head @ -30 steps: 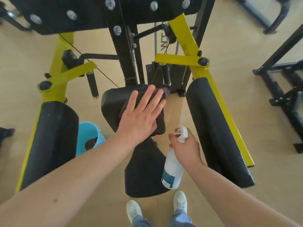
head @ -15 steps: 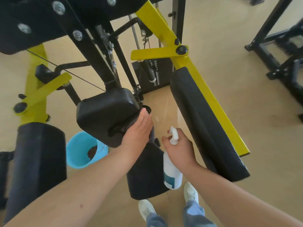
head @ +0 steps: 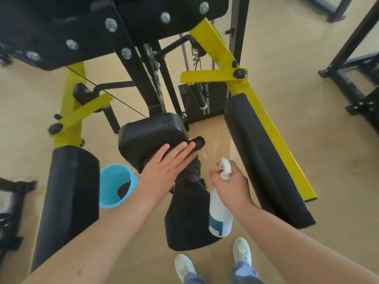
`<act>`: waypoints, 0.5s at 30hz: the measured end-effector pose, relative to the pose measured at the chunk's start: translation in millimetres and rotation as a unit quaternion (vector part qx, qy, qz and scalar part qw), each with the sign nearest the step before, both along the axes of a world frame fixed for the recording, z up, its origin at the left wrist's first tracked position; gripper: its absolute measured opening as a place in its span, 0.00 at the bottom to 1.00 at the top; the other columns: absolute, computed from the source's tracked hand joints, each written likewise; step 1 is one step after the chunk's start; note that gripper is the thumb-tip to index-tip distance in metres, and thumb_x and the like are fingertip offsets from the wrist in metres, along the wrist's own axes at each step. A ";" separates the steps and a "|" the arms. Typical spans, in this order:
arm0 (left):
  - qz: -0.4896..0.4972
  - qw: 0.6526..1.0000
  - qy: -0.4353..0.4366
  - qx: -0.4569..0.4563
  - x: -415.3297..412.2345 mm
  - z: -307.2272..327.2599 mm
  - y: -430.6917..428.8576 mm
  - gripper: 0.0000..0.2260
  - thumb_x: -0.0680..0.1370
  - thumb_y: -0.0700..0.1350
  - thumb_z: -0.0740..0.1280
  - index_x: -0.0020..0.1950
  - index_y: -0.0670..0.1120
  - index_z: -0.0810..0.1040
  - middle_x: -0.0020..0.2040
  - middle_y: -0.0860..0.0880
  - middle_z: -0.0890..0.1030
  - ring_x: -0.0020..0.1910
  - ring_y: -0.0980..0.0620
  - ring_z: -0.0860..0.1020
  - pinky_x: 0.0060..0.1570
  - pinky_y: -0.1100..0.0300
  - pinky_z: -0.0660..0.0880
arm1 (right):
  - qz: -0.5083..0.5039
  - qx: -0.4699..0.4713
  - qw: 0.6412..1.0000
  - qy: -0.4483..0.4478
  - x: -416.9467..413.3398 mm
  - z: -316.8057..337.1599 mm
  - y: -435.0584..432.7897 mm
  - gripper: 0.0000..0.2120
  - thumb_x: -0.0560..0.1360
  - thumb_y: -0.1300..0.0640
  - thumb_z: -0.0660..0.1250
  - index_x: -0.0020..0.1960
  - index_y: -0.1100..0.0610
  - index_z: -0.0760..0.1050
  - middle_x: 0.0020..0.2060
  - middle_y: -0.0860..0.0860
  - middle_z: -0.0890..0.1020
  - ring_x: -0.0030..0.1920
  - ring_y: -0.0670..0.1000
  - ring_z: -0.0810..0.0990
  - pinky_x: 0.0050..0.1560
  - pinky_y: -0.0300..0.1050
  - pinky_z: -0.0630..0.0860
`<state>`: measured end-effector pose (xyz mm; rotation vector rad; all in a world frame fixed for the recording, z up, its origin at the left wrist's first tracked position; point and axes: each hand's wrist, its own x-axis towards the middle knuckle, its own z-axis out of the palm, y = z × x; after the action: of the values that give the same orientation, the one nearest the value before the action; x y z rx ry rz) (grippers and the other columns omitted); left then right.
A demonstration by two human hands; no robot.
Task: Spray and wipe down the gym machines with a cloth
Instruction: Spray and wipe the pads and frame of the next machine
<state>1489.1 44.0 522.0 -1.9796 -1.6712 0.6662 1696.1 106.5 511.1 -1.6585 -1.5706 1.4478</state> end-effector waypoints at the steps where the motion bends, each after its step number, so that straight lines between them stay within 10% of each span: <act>1: 0.021 0.999 -0.021 0.011 -7.4 -0.3 -7.7 0.44 0.83 0.49 0.61 0.80 0.47 0.27 0.78 0.44 0.22 0.77 0.43 0.25 0.73 0.42 0.24 | 0.004 -0.001 1.000 -0.003 -1.9 3.3 -0.7 0.05 0.78 0.48 0.67 0.48 0.44 0.71 0.37 0.47 0.78 0.39 0.50 0.79 0.40 0.45 0.76; 6: 0.100 0.994 -0.042 0.020 -42.4 2.3 -41.3 0.47 0.84 0.51 0.63 0.77 0.46 0.21 0.77 0.44 0.21 0.76 0.41 0.23 0.72 0.35 0.25 | 0.037 -0.007 0.999 -0.025 -21.0 20.5 -11.9 0.07 0.80 0.45 0.66 0.55 0.43 0.70 0.42 0.45 0.78 0.42 0.50 0.79 0.43 0.47 0.81; 11: 0.134 0.978 -0.094 0.132 -53.1 18.0 -48.4 0.32 0.83 0.56 0.62 0.83 0.47 0.55 0.84 0.41 0.44 0.82 0.37 0.40 0.75 0.34 0.31 | 0.067 -0.014 0.997 -0.017 -41.8 38.8 -26.2 0.09 0.81 0.46 0.67 0.56 0.43 0.69 0.42 0.41 0.76 0.41 0.49 0.79 0.35 0.37 0.73; 15: 0.160 0.935 -0.230 0.217 -41.7 37.9 -22.6 0.35 0.82 0.56 0.59 0.82 0.41 0.49 0.82 0.37 0.46 0.81 0.32 0.48 0.79 0.35 0.49 | 0.088 -0.022 0.996 -0.010 -56.0 46.5 -37.9 0.11 0.80 0.45 0.68 0.55 0.42 0.65 0.42 0.41 0.75 0.41 0.49 0.77 0.35 0.37 0.73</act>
<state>1447.5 21.4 559.9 -1.6318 -2.2146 -0.0953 1640.1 68.6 557.6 -1.5975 -1.7453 1.5664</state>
